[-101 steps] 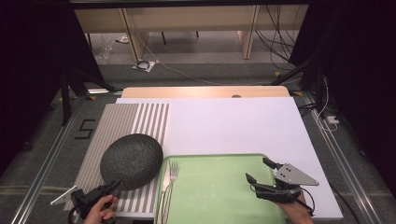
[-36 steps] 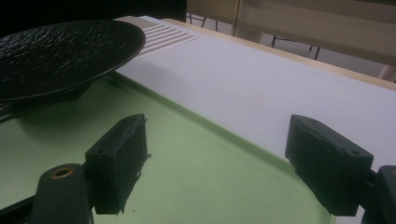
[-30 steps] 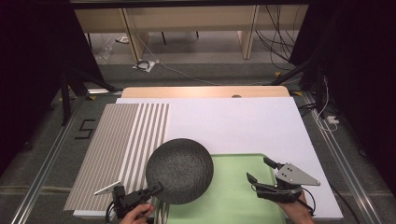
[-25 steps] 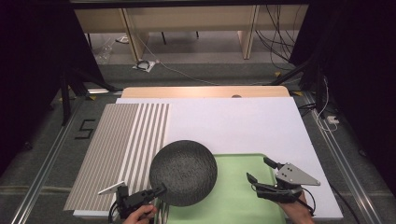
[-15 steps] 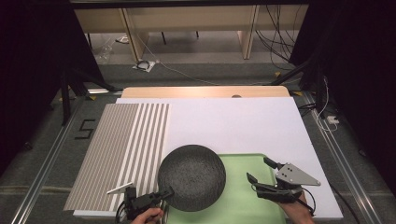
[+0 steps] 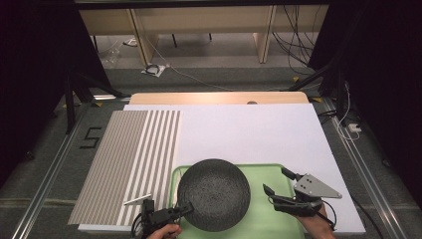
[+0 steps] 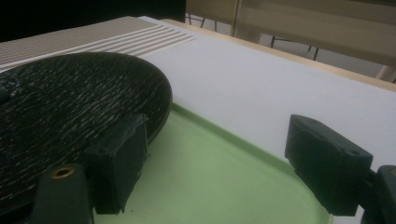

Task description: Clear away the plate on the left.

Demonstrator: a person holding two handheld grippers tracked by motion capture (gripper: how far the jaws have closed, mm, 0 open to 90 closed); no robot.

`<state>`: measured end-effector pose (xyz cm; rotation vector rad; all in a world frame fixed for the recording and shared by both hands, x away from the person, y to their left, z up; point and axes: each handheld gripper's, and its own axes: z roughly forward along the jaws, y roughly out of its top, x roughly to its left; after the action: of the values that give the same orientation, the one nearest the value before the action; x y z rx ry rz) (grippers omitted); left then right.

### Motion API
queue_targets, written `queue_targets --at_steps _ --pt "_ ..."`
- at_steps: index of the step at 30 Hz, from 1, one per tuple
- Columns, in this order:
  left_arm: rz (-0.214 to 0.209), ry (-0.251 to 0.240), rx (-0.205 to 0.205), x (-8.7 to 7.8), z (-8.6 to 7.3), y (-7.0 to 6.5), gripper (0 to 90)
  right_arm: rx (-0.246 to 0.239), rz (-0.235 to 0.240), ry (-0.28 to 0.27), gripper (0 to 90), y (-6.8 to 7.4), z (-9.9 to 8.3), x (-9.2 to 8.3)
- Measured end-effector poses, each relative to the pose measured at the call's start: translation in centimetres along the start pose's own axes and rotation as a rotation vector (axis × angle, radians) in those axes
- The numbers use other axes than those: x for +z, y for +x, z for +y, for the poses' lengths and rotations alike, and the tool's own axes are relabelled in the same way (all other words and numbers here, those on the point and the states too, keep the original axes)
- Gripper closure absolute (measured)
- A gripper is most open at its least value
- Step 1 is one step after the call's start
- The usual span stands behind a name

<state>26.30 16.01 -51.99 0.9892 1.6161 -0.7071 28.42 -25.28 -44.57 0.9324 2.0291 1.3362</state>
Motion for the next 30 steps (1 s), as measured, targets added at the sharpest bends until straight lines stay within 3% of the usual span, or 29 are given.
queue_targets --at_steps 16,30 --pt "0.023 0.058 0.028 1.6 -0.5 -0.1 84.1 0.002 0.001 -0.003 22.0 0.0 0.0 0.0" --pt "0.045 0.090 0.019 2.7 -0.7 0.1 83.9 0.004 0.002 -0.002 22.0 0.0 0.0 -0.1"
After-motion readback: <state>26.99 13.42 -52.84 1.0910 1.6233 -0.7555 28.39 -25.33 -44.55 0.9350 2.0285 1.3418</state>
